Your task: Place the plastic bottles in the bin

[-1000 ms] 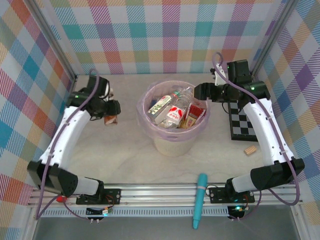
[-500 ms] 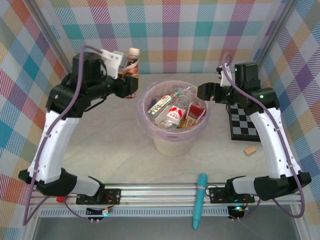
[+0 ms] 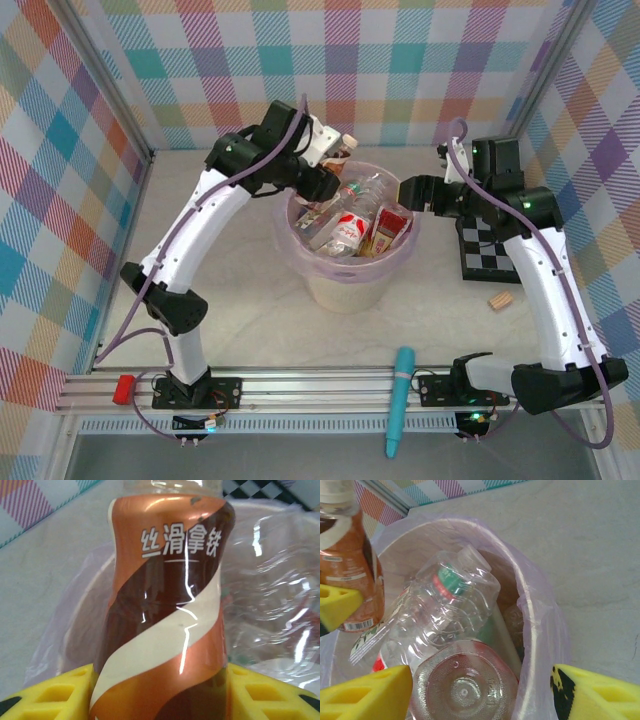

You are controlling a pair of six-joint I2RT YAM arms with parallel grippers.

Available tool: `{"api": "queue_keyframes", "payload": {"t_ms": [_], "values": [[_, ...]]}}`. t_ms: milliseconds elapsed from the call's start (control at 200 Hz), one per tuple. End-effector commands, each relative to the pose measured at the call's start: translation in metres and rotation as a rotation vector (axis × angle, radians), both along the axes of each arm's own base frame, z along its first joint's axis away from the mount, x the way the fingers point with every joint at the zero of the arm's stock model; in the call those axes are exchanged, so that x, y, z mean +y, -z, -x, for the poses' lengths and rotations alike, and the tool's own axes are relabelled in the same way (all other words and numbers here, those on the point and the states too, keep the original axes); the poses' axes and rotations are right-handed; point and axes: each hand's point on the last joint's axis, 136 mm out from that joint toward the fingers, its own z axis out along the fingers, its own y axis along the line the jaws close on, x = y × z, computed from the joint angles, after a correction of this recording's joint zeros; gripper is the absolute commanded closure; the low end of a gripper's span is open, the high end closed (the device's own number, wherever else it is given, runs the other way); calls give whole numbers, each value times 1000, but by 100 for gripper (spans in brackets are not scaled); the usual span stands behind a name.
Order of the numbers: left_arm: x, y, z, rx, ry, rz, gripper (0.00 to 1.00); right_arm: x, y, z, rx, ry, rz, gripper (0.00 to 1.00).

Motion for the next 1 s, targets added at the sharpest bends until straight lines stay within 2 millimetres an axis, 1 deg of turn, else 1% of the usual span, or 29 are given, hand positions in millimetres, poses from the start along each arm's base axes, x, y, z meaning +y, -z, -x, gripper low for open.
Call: {"api": "queue_keyframes", "payload": {"t_ms": [0, 30, 90, 125, 165, 300, 345, 405, 485, 560, 640, 710, 890, 995], "values": [[17, -2, 7, -11, -17, -80, 45, -3, -2, 3, -10, 4, 5, 27], [17, -2, 6, -11, -16, -77, 35, -3, -1, 3, -9, 3, 5, 27], [14, -5, 8, -15, -6, -62, 23, -2, -1, 2, -9, 2, 3, 27], [11, -9, 9, -18, 6, -42, 18, -2, -1, 2, -9, 0, 1, 27], [7, -15, 12, -24, 24, -11, 15, -2, -1, 1, -9, 0, 1, 27], [-9, -42, 17, -67, 70, 125, 14, -2, -5, 0, -21, 4, 0, 27], [-13, -50, 16, -84, 70, 169, 16, -2, -7, 0, -25, 4, -6, 27], [-19, -56, 12, -92, 64, 214, 21, 0, -10, -2, -34, 2, -19, 27], [-25, -57, 3, -89, 38, 251, 26, 5, -17, -3, -43, -11, -52, 27], [-29, -50, -7, -81, 0, 255, 34, 10, -23, -4, -48, -29, -84, 27], [-29, -33, -14, -56, -27, 219, 44, 11, -25, -5, -53, -34, -88, 27], [-26, -18, -16, -32, -46, 184, 50, 11, -25, -5, -50, -34, -82, 27], [-16, 22, -12, 24, -98, 131, 54, 12, -18, -6, -31, -45, -76, 27], [-12, 35, -5, 51, -122, 160, 55, 17, -20, -8, -30, -59, -105, 27]]}}
